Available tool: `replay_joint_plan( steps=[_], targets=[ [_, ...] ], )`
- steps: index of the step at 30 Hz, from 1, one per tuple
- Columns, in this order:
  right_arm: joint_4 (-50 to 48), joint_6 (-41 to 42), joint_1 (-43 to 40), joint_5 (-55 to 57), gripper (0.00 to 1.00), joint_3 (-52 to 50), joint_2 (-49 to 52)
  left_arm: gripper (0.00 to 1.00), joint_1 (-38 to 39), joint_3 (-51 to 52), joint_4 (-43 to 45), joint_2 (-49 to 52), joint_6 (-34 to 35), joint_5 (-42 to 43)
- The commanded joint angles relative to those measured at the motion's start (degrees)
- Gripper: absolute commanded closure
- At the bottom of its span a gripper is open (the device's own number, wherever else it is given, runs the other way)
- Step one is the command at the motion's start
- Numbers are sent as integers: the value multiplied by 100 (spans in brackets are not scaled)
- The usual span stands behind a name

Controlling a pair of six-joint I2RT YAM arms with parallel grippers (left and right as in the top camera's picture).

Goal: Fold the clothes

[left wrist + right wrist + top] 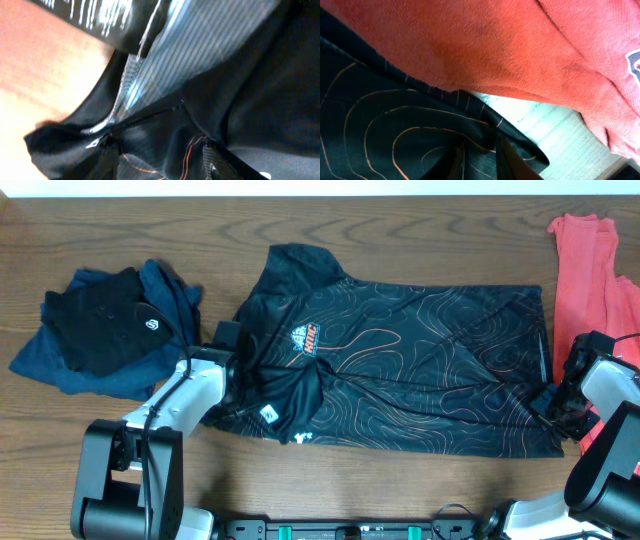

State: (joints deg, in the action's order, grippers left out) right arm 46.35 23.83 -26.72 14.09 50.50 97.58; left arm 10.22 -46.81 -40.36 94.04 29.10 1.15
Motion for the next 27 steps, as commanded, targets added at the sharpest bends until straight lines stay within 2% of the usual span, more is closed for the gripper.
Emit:
replay_joint_plan(
  steps=[1,11,18,20,23,27],
  targets=[
    [-133,-31,-63,-149,78,-122,76,44,-28,533,-413,433,387,-184],
    [-92,-37,-63,-254,78,-120,74,44,-28,531,-588,151,573,-186],
    [-72,-74,-63,-643,76,46,-354,43,-28,404,-553,-1172,341,-186],
    [-72,-74,-63,-778,71,201,-636,39,-28,321,-457,-1641,109,-184],
    [-70,-74,-63,-988,47,466,-1040,30,-28,262,-122,-2251,-323,-184],
    [-72,-190,-59,-1335,41,654,-1528,27,-28,229,243,-2726,-457,-133]
  ],
)
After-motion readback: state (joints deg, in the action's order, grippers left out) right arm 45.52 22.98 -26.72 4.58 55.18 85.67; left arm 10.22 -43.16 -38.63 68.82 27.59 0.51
